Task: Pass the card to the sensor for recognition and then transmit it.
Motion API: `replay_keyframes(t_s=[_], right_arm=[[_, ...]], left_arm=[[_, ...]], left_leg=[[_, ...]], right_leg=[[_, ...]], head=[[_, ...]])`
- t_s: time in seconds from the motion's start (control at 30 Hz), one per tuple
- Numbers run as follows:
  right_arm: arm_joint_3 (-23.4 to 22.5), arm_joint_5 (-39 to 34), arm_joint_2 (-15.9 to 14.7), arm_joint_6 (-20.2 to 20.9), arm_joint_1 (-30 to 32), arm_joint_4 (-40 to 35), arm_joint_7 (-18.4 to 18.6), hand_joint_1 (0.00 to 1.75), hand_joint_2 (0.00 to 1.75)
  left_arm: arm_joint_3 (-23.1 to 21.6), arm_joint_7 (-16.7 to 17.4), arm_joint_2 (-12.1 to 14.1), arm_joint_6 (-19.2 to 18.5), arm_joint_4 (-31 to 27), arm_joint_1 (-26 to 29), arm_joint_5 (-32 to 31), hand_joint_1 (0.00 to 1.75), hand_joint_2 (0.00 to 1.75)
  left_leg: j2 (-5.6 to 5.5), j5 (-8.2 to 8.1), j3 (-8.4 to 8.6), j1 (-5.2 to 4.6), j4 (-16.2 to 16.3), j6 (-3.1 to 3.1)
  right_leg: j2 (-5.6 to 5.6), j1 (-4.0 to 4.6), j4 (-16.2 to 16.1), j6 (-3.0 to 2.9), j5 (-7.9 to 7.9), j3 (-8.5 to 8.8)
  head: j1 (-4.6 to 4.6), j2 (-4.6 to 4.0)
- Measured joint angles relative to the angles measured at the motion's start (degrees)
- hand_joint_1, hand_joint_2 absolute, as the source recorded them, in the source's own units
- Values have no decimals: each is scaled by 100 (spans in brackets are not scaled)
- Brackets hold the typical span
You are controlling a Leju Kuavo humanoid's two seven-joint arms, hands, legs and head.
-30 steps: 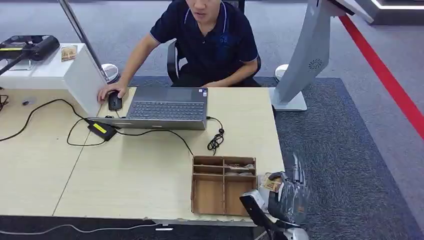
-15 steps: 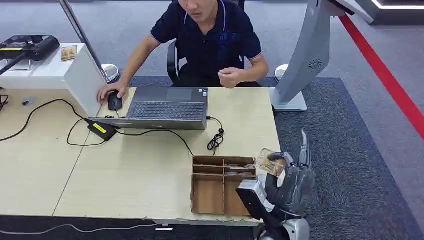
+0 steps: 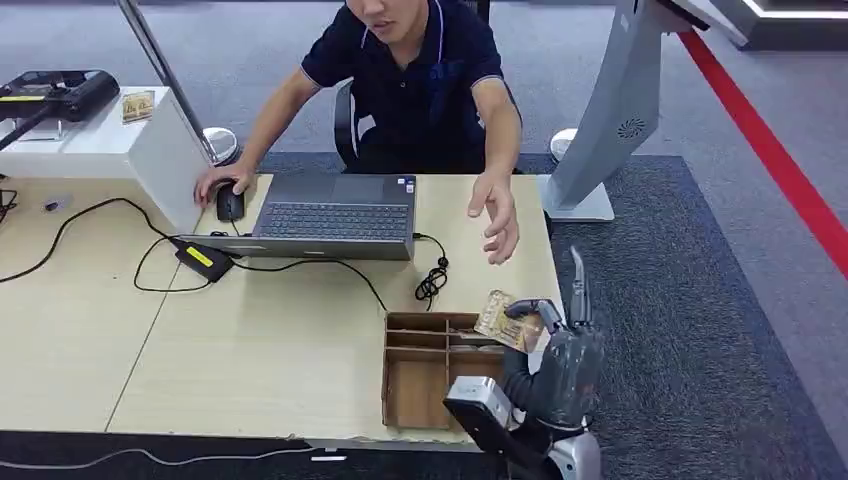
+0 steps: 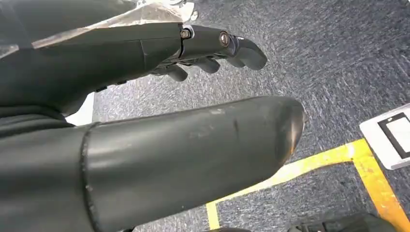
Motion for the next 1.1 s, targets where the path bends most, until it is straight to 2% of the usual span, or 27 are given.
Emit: replay_keyframes(t_s=[0.53,0.93,1.1], right_arm=[[475,-42,-17,15,-539,138,61,175,175],[492,-107,26,15,-650,485,-374,175,175],[466,-105,37,15,-655,564,-444,175,175]], left_arm=[[-131,0,-17,-33,-2,-15,-116,0,0],[-149,0,-35,-35,-2,-22,-166,0,0],[-188,0,-37,-44,-2,-24,-183,0,0]], left_leg=[[-1,0,0,0,0,0],[-2,0,-1,0,0,0],[-2,0,-1,0,0,0]], right_leg=[[0,0,0,0,0,1],[-1,0,0,0,0,1],[-1,0,0,0,0,1]], head=[[2,0],[2,0],[2,0]])
